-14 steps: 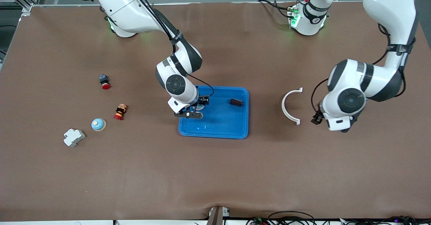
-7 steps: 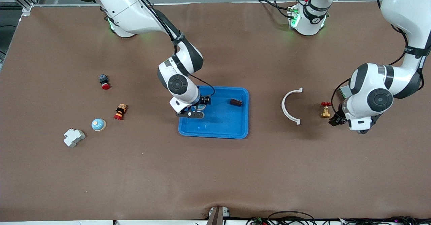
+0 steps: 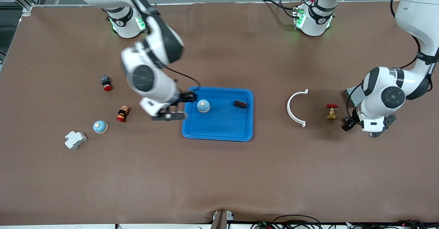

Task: Place electrolytic capacitor and blue bell in tray
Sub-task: 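Move the left gripper to the second capacitor while the right gripper reaches the bell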

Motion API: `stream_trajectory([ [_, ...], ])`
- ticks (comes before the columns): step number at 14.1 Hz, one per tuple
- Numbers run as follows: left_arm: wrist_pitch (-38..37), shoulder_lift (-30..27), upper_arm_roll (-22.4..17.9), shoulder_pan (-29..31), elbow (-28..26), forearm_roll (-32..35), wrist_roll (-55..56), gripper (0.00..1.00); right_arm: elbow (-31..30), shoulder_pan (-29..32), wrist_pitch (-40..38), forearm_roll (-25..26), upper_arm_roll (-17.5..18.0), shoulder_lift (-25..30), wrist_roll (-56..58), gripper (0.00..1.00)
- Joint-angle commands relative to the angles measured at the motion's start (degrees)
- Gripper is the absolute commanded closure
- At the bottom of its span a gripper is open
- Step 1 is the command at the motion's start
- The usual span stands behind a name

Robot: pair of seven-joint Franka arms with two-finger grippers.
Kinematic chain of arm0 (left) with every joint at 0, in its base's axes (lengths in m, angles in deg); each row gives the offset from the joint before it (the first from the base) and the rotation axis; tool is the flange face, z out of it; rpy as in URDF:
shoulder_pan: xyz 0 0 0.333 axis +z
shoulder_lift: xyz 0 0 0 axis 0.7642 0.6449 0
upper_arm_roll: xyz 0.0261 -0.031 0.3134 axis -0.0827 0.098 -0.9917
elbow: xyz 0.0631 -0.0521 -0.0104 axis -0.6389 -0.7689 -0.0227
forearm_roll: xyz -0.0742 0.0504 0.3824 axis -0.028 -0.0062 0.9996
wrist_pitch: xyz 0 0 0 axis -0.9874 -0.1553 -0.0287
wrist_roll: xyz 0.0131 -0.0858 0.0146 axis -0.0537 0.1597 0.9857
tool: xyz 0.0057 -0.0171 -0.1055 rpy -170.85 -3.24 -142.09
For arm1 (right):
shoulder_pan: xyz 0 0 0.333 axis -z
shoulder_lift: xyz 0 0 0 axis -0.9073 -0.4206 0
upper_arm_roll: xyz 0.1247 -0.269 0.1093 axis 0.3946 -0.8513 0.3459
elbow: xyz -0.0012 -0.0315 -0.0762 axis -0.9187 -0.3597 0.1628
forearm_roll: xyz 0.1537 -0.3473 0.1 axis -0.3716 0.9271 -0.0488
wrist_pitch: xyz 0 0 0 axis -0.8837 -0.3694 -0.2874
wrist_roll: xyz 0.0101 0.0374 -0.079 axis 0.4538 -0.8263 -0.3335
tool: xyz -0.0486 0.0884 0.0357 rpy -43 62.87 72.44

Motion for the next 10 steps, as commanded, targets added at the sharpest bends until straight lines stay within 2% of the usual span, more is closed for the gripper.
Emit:
stream_trajectory([
  [1, 2.56, 0.45, 0.47, 0.78, -1.19, 2.09, -0.67, 0.12, -2.98, 9.74, -2.65, 0.37, 1.03, 4.5, 17.99, 0.0],
  [2, 3.26, 0.63, 0.47, 0.95, -1.19, 2.71, -0.67, 0.19, -4.12, 12.72, -2.57, 1.68, 1.03, 5.21, 24.94, 0.0],
  [3, 3.7, 1.16, 0.47, 1.21, -1.19, 2.71, -0.67, 0.32, -4.92, 15.28, -1.96, 4.04, 1.03, 5.31, 30.4, 0.0],
  [4, 4.05, 1.25, 0.47, 1.39, -1.19, 2.71, -0.67, 0.5, -4.93, 17.22, -1.26, 6.93, 1.03, 5.05, 34.29, 0.0],
  [5, 4.06, 1.16, 0.56, 1.39, -1.19, 2.71, -0.76, 0.79, -5.19, 18.45, -0.03, 9.92, 1.03, 4.78, 36.76, 0.0],
  [6, 4.06, 0.99, 0.56, 1.48, -1.19, 2.71, -0.85, 1.0, -5.54, 19.86, 1.2, 12.39, 1.11, 4.52, 39.83, 0.0],
  [7, 4.06, 0.55, 0.65, 1.74, -1.19, 2.8, -1.28, 1.0, -5.63, 21.18, 2.77, 14.15, 1.12, 3.99, 43.95, 0.0],
  [10, 3.45, -1.03, 0.82, 1.74, -1.28, 2.71, -2.08, 1.0, -5.72, 26.18, 9.01, 14.7, 1.12, -1.44, 56.0, 0.0],
])
